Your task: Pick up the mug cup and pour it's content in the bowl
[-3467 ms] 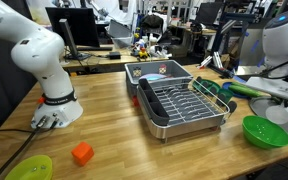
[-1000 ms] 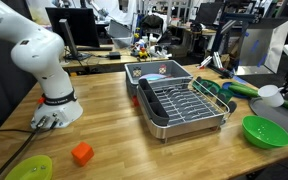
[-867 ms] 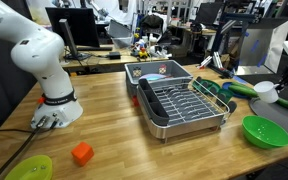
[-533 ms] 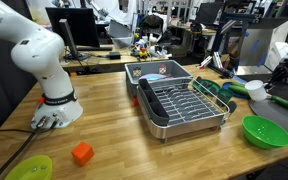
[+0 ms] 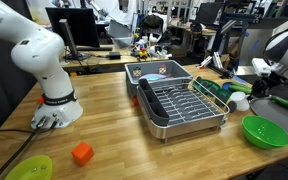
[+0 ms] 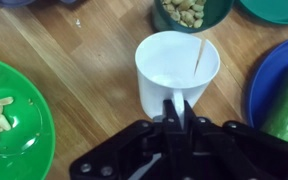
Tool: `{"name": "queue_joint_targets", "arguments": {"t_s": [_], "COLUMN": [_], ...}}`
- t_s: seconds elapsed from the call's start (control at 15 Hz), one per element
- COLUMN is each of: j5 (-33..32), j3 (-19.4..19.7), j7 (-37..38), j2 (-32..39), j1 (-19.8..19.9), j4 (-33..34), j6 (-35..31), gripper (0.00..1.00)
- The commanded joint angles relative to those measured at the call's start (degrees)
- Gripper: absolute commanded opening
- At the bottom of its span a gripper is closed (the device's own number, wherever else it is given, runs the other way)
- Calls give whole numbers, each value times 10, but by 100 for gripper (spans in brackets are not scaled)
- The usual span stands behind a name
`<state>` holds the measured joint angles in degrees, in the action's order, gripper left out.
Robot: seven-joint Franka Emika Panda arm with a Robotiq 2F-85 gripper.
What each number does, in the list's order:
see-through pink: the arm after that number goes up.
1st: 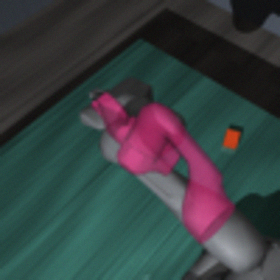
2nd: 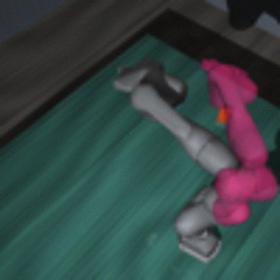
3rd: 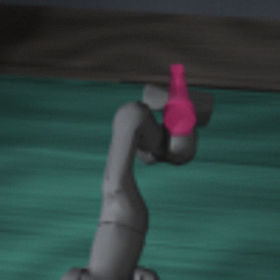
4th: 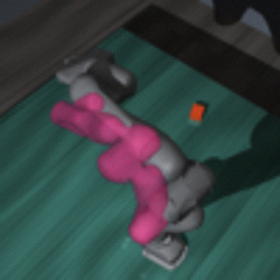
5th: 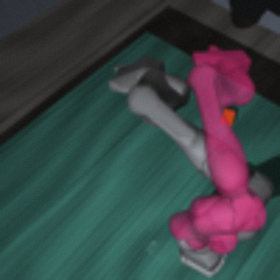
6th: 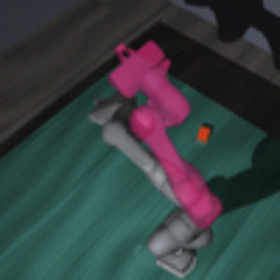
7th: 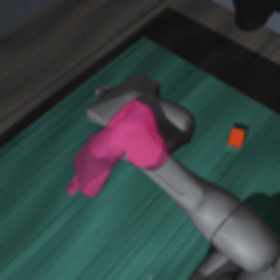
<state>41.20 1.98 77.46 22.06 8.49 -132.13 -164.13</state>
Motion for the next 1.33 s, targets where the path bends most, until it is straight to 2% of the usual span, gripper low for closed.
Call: {"name": "queue_joint_targets", "arguments": {"t_s": [0.0, 0.33, 0.6, 0.67, 0.73, 0.8, 0.87, 1.27], "j5": [42, 81, 90, 92, 92, 90, 87, 77], "j3": [-36, -56, -55, -55, -53, -51, -49, -25], "j7": [-63, -118, -144, -147, -149, -147, -146, -121], "j2": [14, 21, 26, 25, 24, 23, 24, 24], "j1": [35, 61, 67, 69, 70, 71, 70, 55], "j4": [21, 19, 6, 4, 0, -3, -9, -39], "j6": [13, 10, 6, 6, 6, 5, 3, -43], "gripper": [2, 2, 2, 10, 35, 35, 40, 83]}}
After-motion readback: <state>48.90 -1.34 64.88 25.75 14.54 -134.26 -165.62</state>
